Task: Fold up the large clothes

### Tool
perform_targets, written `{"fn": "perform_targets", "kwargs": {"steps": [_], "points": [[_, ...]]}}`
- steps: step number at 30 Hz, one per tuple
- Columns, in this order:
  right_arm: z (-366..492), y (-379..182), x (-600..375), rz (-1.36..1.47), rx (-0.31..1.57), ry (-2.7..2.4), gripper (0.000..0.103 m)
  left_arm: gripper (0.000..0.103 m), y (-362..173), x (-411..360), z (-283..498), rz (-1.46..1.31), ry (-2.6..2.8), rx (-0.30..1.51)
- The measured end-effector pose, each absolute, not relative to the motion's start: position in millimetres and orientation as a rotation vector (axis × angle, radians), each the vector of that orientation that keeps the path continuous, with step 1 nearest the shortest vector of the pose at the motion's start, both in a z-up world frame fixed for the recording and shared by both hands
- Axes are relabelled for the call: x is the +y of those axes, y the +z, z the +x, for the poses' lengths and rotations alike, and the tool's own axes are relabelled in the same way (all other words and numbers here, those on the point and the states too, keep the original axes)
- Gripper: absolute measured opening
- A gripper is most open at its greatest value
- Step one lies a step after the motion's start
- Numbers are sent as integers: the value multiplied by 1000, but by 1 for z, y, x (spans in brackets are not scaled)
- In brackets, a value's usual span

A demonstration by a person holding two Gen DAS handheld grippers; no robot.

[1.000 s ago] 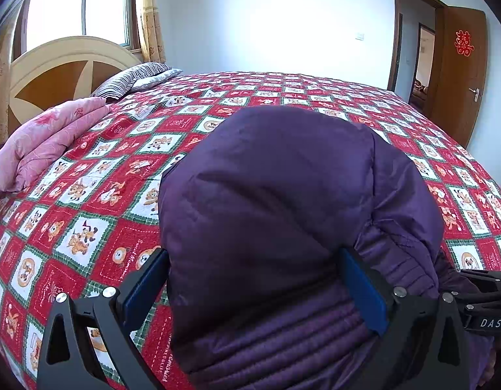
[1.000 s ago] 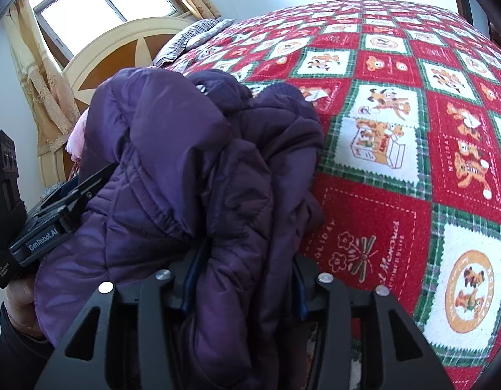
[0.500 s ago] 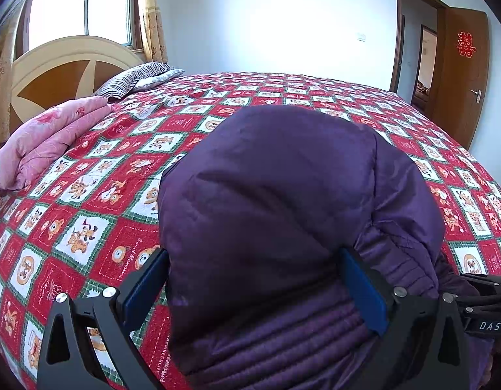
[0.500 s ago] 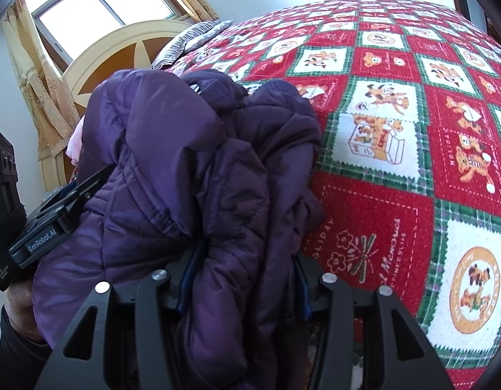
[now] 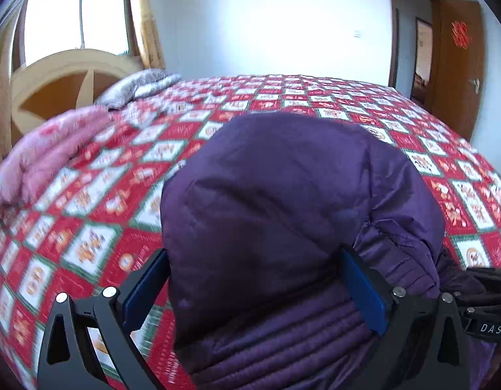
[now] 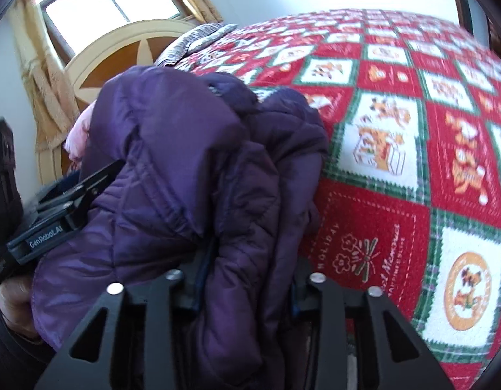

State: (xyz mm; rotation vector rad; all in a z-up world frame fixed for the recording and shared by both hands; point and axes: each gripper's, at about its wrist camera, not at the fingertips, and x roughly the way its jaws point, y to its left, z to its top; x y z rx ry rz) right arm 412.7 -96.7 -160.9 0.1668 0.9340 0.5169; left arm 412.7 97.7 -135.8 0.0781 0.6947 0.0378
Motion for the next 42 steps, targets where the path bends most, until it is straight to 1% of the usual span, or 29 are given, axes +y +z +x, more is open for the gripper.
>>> {"fn": "perform_targets", "kwargs": {"steps": [1,4,8,13,15,22,25,33,36,37,38,40,41,42], "points": [[411,-158,-95,162,929,517,35,91,-133,95,411,91,29,689],[407,-154,-100,215,912,545,33,83,-129,95,404,88,9,680],[404,-149,-100,238,895,555,33,79,-127,99,397,73,-8,678],[398,-136,-95,273,876,584,32,69,-119,104,389,48,-29,677],[393,-128,-89,263,861,599,32,66,-116,106,384,36,-27,672],[385,-114,-78,284,838,682,32,62,-102,111,362,61,7,652],[385,-114,-62,283,846,722,32,61,-95,118,354,80,36,648],[390,-115,-4,286,852,858,32,61,-88,165,328,141,182,652],[399,-132,15,254,891,861,33,61,-106,179,328,149,223,691],[404,-137,15,253,903,852,34,66,-112,181,328,167,238,685],[410,-144,13,262,923,842,38,70,-117,180,326,190,264,646],[419,-154,5,302,956,821,49,88,-120,178,325,200,312,598],[422,-159,0,311,966,801,58,92,-121,179,327,185,341,600],[423,-163,-4,313,967,784,64,95,-121,182,329,153,352,610]]}}
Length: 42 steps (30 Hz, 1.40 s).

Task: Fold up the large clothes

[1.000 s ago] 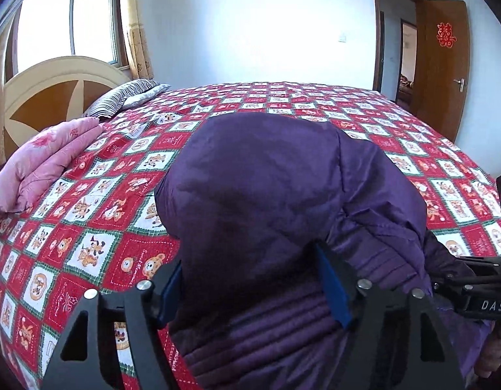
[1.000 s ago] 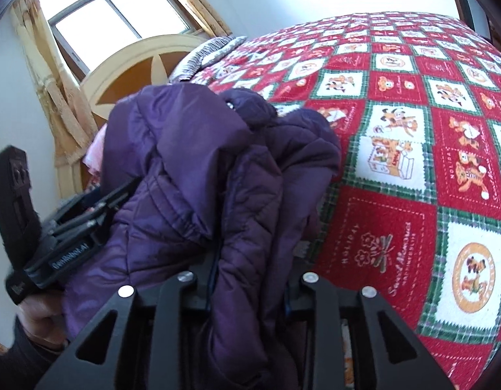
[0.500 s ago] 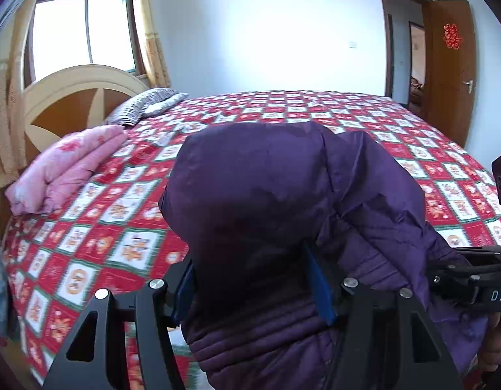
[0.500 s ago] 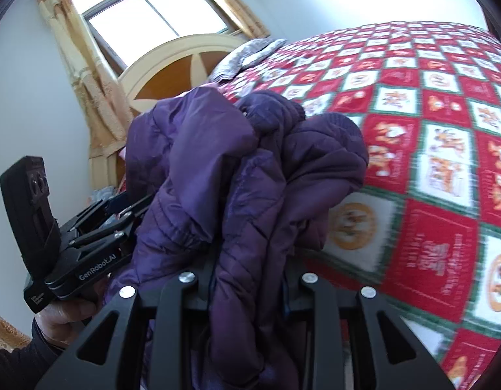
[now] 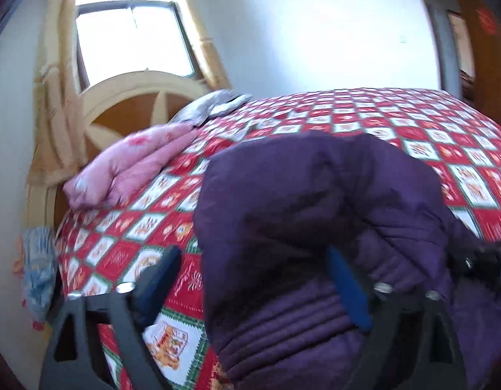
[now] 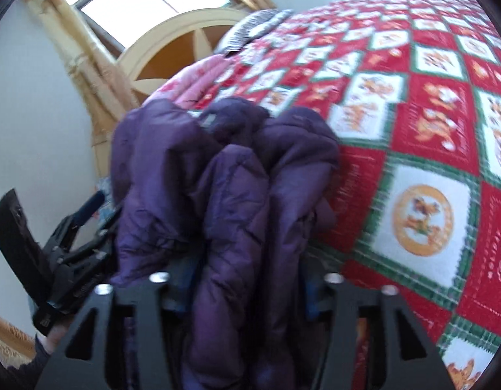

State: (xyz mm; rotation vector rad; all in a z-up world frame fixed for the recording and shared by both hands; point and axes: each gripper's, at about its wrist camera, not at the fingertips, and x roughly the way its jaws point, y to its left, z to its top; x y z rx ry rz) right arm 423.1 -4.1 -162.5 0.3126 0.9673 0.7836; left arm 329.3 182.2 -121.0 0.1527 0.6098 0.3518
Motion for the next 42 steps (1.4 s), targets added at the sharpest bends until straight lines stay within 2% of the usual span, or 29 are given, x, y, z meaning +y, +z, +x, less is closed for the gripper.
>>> {"fn": "perform_targets", "kwargs": {"steps": [3,9,12,17,21,36,42], "points": [[418,-165,-11,312,960,752,72,98,-121,187,334,116,355,628],[410,-162,-8,208,961,686,73,99,-121,183,332,142,352,620],[407,-164,-15,178,955,651,79,99,-123,180,334,165,339,610],[402,-161,-15,158,944,621,79,99,-121,181,332,161,331,610],[403,-159,-9,97,934,576,86,99,-122,184,332,136,316,610],[390,-145,-8,65,914,496,86,99,-115,182,316,133,295,590],[374,-125,-14,87,843,484,86,99,-107,178,298,148,270,562]]}}
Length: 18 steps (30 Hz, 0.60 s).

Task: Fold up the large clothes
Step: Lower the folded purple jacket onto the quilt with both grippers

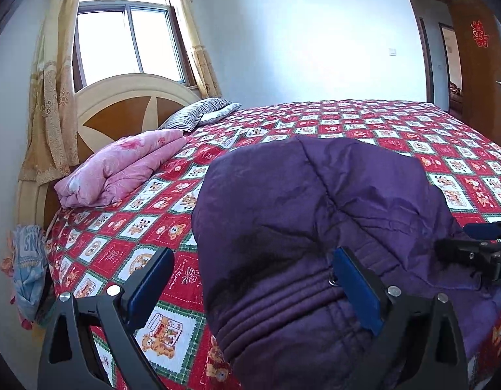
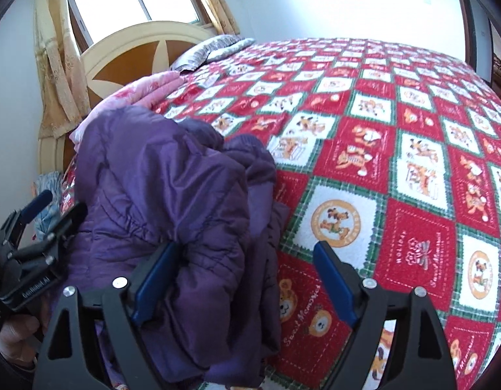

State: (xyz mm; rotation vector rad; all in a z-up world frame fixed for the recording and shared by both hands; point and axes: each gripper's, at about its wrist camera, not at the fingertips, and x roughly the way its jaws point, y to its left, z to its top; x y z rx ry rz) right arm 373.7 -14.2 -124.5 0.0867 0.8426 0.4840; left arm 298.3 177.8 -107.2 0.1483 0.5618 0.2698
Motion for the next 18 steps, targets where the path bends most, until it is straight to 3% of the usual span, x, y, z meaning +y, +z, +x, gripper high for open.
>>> {"fn": "perform_targets", "kwargs": {"steps": [18], "points": [[283,-63,-23,39,633,450,88,99,-48,147,207,141,162,422]]}}
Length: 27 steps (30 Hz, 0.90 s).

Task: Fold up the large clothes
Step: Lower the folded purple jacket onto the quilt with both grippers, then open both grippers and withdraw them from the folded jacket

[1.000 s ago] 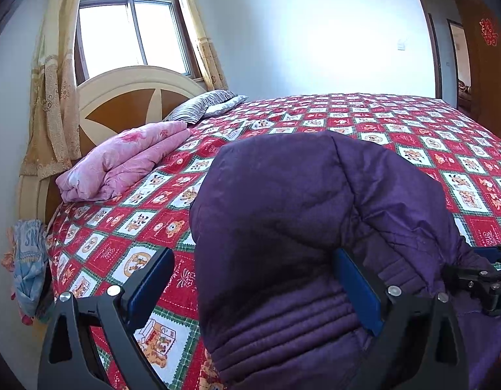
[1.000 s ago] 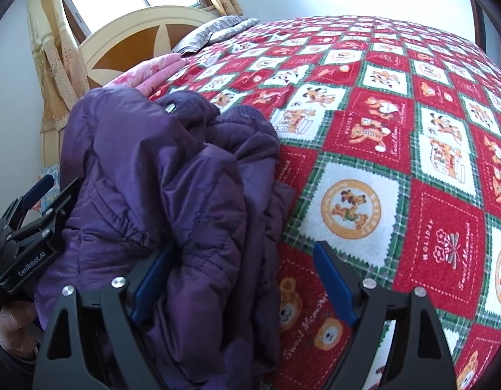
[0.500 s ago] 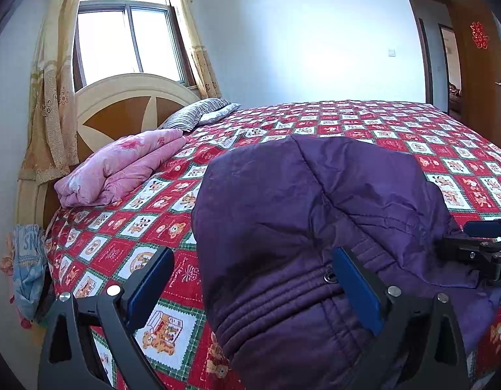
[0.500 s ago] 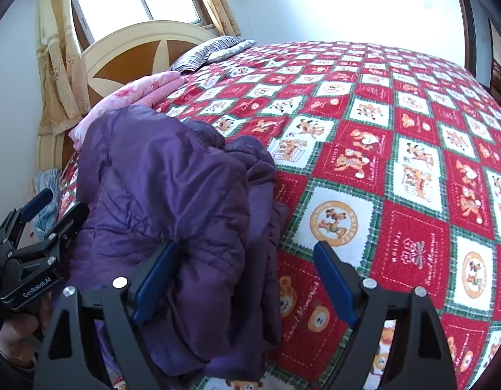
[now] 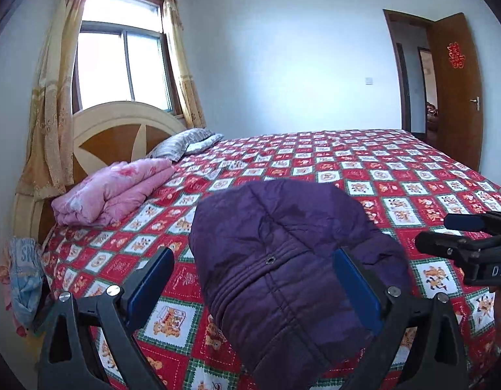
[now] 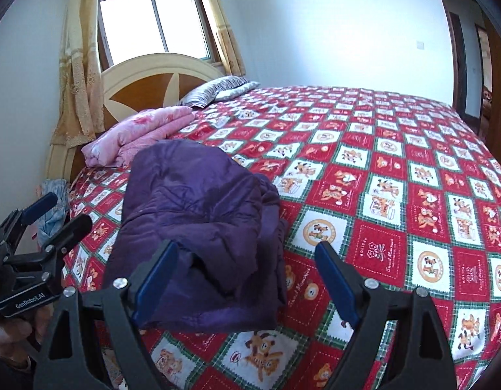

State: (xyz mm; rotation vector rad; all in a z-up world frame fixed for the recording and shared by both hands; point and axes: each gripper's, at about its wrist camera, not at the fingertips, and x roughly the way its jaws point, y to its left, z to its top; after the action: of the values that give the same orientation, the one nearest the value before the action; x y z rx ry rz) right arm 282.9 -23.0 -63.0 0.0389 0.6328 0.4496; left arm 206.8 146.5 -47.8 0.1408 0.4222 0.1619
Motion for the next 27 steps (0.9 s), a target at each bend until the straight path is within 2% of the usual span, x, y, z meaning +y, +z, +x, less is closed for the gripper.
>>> {"fn": "perform_targets", "kwargs": {"steps": [9,27], "points": [[256,-42,-26,22,562,434,89,99,-28,139,189,114,121,373],[247,-44,-24,23,563,442,89,99,-22,147,185,92,136,359]]}}
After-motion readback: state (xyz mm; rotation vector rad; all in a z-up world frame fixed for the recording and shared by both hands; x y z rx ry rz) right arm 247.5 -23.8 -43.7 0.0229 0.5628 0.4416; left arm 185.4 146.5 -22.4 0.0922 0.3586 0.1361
